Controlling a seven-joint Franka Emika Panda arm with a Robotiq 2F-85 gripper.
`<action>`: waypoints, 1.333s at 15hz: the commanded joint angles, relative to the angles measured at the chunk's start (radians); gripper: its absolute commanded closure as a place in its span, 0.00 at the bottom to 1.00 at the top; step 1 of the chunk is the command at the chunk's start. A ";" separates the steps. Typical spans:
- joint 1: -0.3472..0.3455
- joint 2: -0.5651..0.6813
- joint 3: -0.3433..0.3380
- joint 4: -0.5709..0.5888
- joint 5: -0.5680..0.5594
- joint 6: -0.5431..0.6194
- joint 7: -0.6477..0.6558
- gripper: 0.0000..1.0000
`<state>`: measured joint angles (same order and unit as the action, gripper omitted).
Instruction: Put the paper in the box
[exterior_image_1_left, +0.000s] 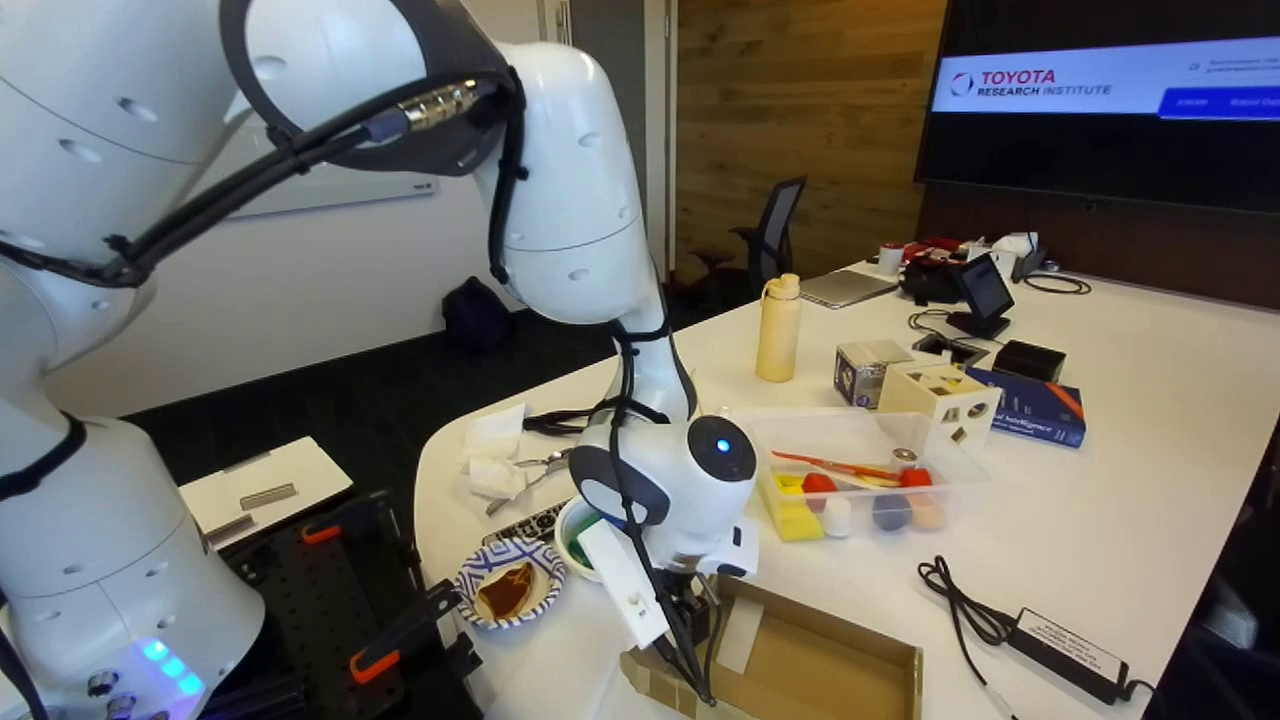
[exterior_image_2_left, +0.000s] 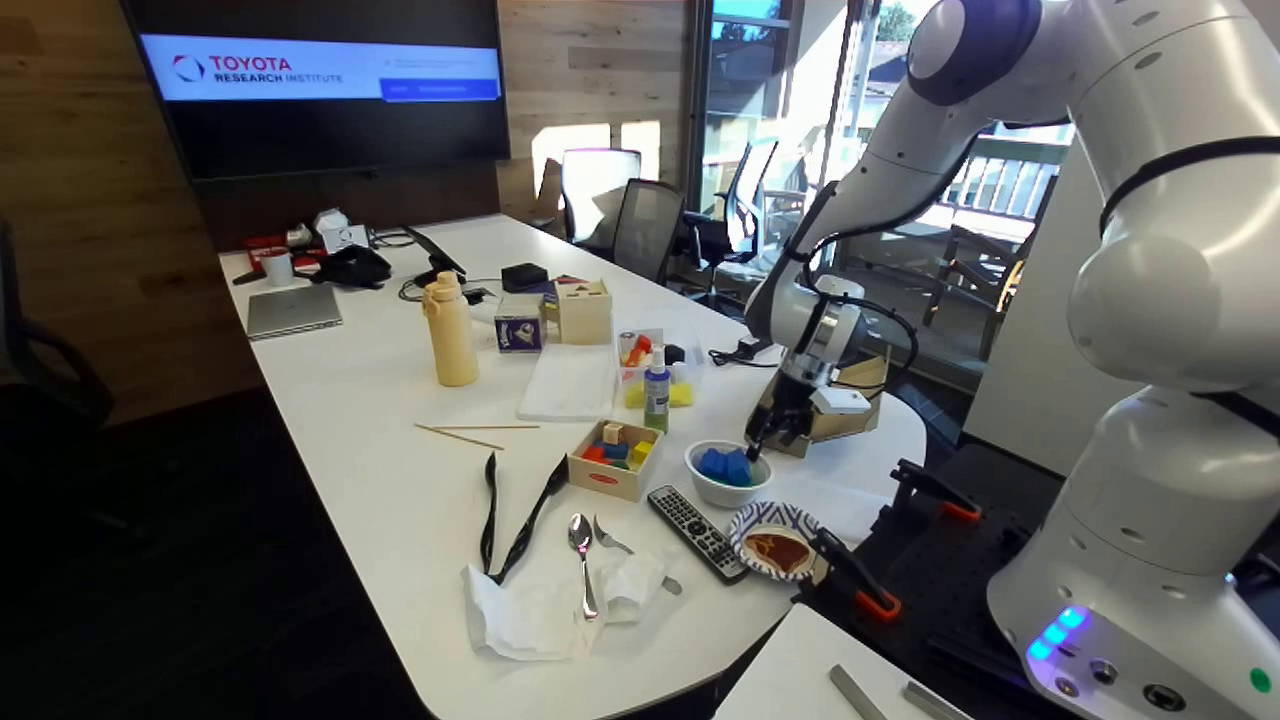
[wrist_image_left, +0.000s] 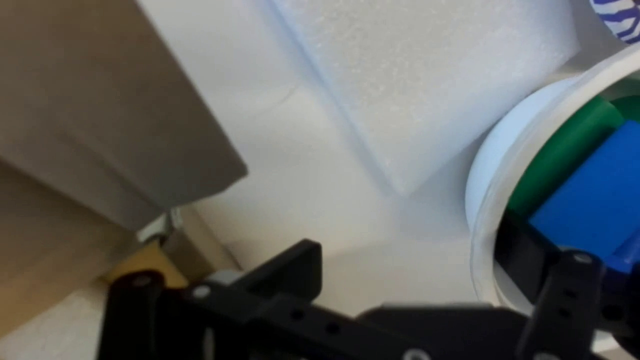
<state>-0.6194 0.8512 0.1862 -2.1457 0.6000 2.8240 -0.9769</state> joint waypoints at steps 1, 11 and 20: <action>-0.131 -0.017 0.097 -0.060 -0.024 -0.018 -0.041 0.00; -0.297 -0.108 0.118 -0.140 -0.154 -0.195 -0.081 0.00; -0.251 -0.065 0.110 -0.145 -0.195 -0.046 -0.086 0.00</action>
<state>-0.8872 0.7874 0.2883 -2.2694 0.4269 2.7119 -1.0576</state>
